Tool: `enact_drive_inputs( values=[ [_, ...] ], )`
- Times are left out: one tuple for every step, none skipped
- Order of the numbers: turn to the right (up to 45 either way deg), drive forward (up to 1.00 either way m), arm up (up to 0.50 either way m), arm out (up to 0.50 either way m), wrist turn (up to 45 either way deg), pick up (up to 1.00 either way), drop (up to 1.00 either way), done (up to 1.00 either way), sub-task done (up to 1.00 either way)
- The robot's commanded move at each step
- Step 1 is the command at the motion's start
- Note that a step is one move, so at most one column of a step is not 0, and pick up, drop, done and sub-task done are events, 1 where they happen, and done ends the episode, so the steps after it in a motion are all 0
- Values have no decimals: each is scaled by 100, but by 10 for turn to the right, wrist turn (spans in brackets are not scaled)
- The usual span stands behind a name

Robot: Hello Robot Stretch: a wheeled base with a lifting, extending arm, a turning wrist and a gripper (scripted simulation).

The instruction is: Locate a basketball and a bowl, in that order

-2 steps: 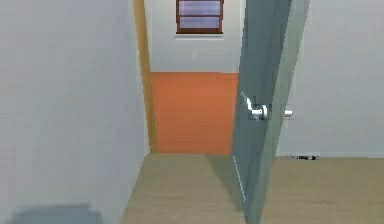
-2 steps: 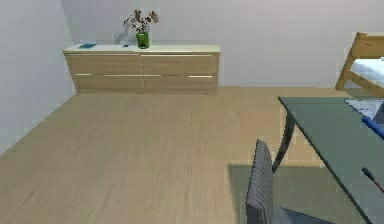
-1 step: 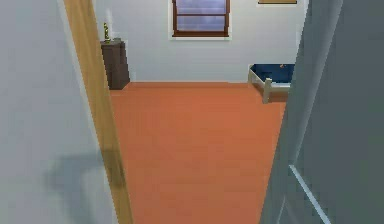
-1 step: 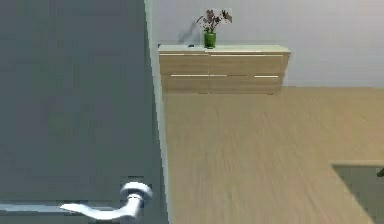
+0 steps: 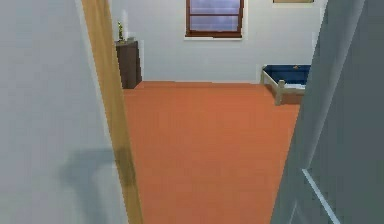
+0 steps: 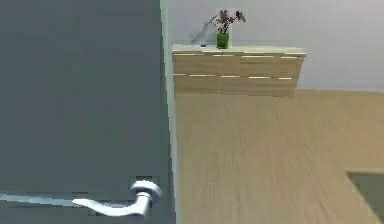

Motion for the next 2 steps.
enact_drive_inputs(
  values=[
    [0,100,0,0,0,0,0,0,0],
    [0,10,0,0,0,0,0,0,0]
  ],
)
